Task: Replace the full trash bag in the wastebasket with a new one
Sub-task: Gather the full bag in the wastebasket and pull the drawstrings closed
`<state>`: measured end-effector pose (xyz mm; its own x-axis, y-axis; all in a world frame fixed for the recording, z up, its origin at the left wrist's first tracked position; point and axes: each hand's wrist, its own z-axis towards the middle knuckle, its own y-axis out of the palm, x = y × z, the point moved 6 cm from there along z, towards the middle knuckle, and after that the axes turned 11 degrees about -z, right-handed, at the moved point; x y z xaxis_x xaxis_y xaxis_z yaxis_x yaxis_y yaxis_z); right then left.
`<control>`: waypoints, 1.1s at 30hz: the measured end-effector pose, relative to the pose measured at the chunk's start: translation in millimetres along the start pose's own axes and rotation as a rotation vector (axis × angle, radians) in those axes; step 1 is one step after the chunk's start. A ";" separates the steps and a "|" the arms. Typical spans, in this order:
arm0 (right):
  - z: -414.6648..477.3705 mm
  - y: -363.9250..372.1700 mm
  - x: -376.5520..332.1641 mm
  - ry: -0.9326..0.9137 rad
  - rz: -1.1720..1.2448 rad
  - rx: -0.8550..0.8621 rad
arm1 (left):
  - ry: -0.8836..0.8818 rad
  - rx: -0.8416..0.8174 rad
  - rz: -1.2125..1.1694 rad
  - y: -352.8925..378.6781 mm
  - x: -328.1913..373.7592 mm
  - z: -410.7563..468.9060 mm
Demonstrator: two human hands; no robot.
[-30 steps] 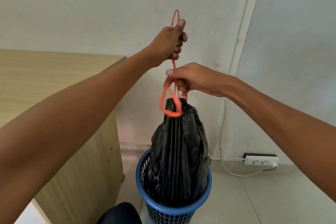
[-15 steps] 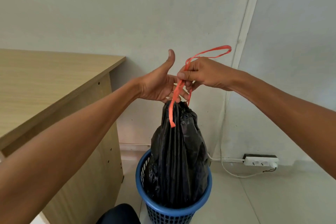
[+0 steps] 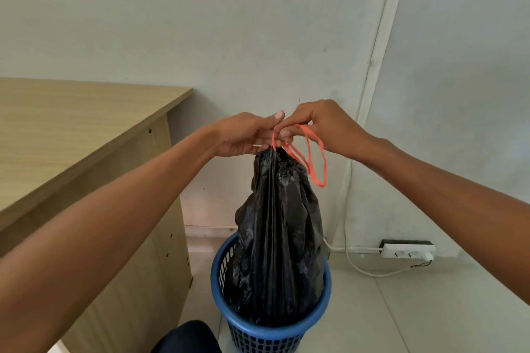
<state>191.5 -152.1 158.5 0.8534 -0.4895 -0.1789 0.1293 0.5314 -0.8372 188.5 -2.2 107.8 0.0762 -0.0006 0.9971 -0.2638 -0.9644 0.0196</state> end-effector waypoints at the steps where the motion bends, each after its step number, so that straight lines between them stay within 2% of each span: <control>1: -1.9 1.8 1.2 0.003 0.047 -0.021 | 0.011 0.045 -0.021 -8.4 -1.0 0.4; 3: -7.0 3.4 3.9 0.034 0.155 -0.037 | 0.025 0.149 -0.059 -25.3 -4.9 -0.1; 6: -15.8 -0.7 25.7 0.230 0.298 -0.013 | 0.038 0.328 -0.130 -50.1 -12.3 -3.8; 8: -25.1 2.1 43.9 0.359 0.343 -0.090 | 0.081 0.426 -0.186 -63.7 -16.3 -7.5; 12: -49.2 21.7 62.8 0.480 0.522 -0.244 | 0.228 0.684 -0.147 -78.9 -17.7 -14.3; 13: -54.2 25.5 66.5 0.508 0.580 -0.244 | 0.238 0.749 -0.192 -81.4 -20.9 -15.6; 15: -63.4 30.2 72.7 0.563 0.676 -0.234 | 0.199 0.844 -0.449 -85.1 -36.4 -16.9; 18: -74.2 30.9 82.5 0.654 0.749 -0.196 | 0.231 0.852 -0.850 -82.1 -54.0 -12.8; 21: -77.1 28.8 86.6 0.716 0.801 -0.153 | 0.278 0.888 -0.869 -80.1 -56.4 -10.5; 23: -76.7 25.5 88.8 0.761 0.855 -0.106 | 0.255 0.855 -0.743 -77.1 -55.1 -8.5; 24: -76.6 23.9 90.5 0.790 0.891 -0.073 | 0.222 0.789 -0.585 -74.5 -53.3 -7.7; 27: -75.9 14.5 98.3 0.832 1.027 0.049 | 0.157 0.490 0.131 -61.0 -44.0 -9.0; 31: -74.8 8.7 105.4 0.910 1.120 0.142 | 0.158 0.078 0.747 -34.8 -30.6 -7.7; 33: -76.4 14.4 110.4 1.011 1.091 0.158 | 0.191 -0.013 0.937 -26.8 -27.4 0.9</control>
<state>248.9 -251.3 87.2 -0.1291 -0.0365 -0.9910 -0.2168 0.9762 -0.0077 194.4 23.4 79.9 -0.3291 -0.7270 0.6027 -0.1488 -0.5903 -0.7933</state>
